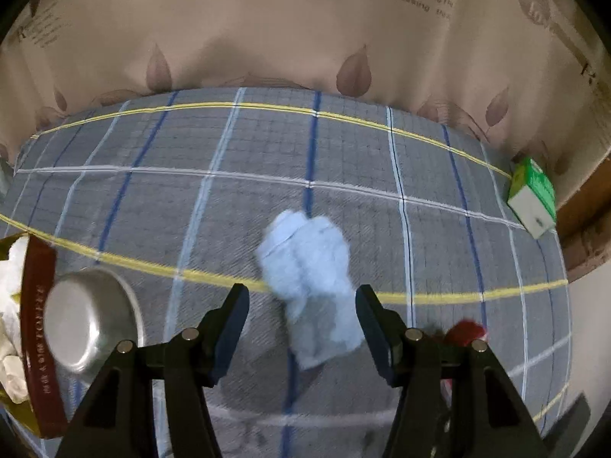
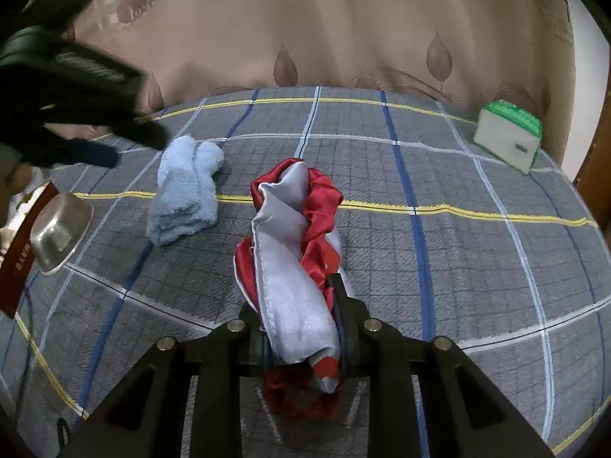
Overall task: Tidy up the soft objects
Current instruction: 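Grasp the light-blue towel with the left tool while the right tool holds the shirt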
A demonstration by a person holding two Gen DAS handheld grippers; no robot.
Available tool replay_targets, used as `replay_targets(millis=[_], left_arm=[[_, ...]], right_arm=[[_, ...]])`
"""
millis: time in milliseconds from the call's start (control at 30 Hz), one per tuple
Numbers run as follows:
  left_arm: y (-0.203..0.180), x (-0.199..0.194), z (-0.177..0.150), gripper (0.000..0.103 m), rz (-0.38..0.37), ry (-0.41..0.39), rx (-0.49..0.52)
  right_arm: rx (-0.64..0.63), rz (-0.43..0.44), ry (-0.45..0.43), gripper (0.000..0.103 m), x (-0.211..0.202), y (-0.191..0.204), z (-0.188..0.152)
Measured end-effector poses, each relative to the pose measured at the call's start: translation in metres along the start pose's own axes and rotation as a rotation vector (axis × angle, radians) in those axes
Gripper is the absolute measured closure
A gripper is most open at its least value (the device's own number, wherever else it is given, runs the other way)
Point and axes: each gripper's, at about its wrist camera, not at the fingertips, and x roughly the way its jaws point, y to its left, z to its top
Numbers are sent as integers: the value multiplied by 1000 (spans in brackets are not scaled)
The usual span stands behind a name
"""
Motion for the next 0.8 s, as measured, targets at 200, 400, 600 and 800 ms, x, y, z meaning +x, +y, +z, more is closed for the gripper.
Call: replay_targets(millis=[200, 400, 600, 800], left_arm=[[-12, 37, 2, 44, 92, 25, -54], [-6, 64, -11, 42, 119, 31, -77], [2, 62, -14, 44, 60, 12, -66], [8, 51, -21, 72, -39, 16, -40]], right_arm=[[40, 48, 12, 80, 3, -9, 0], [40, 55, 20, 80, 4, -7, -1], [45, 59, 22, 79, 4, -8, 0], [43, 59, 27, 78, 7, -8, 1]])
